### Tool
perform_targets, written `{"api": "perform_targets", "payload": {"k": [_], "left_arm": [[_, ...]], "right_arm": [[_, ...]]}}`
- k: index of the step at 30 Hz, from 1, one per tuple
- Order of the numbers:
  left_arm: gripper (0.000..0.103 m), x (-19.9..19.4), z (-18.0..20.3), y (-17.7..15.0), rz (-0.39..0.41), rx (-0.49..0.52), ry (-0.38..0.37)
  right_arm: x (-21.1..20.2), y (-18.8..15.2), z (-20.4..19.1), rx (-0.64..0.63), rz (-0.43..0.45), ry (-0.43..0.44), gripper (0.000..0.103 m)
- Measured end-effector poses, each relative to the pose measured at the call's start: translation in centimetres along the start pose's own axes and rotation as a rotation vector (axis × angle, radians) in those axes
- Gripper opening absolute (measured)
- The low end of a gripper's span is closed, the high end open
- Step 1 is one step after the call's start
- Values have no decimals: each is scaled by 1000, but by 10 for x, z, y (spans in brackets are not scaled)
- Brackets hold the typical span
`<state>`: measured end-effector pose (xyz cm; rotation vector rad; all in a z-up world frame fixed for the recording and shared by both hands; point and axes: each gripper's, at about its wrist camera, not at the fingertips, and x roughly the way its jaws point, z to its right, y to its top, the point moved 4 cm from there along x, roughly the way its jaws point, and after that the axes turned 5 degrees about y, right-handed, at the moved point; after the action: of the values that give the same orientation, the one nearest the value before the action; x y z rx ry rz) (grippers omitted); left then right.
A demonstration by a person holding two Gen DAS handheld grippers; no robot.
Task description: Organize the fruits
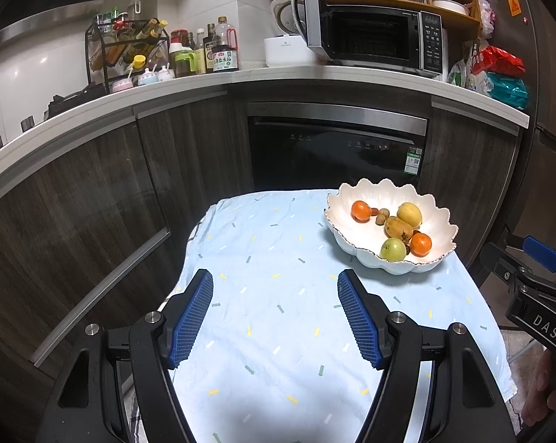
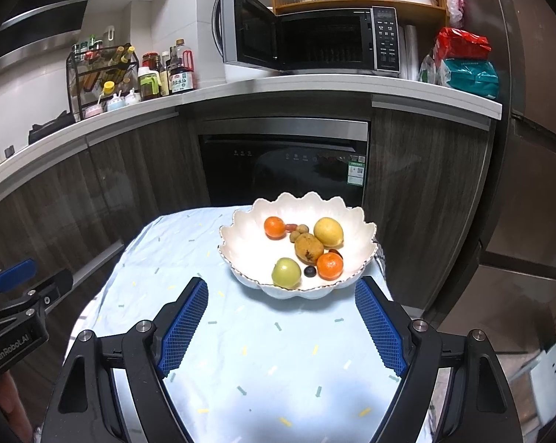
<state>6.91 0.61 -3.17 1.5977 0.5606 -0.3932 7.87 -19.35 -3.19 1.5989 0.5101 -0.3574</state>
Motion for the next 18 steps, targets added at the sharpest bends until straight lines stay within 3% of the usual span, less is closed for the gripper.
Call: {"api": "perform_targets", "payload": {"k": [18], "left_arm": [[69,-1,1,-2,-4,5,-2]], "right_arm": [[-1,0,1,11,-1,0,83]]}}
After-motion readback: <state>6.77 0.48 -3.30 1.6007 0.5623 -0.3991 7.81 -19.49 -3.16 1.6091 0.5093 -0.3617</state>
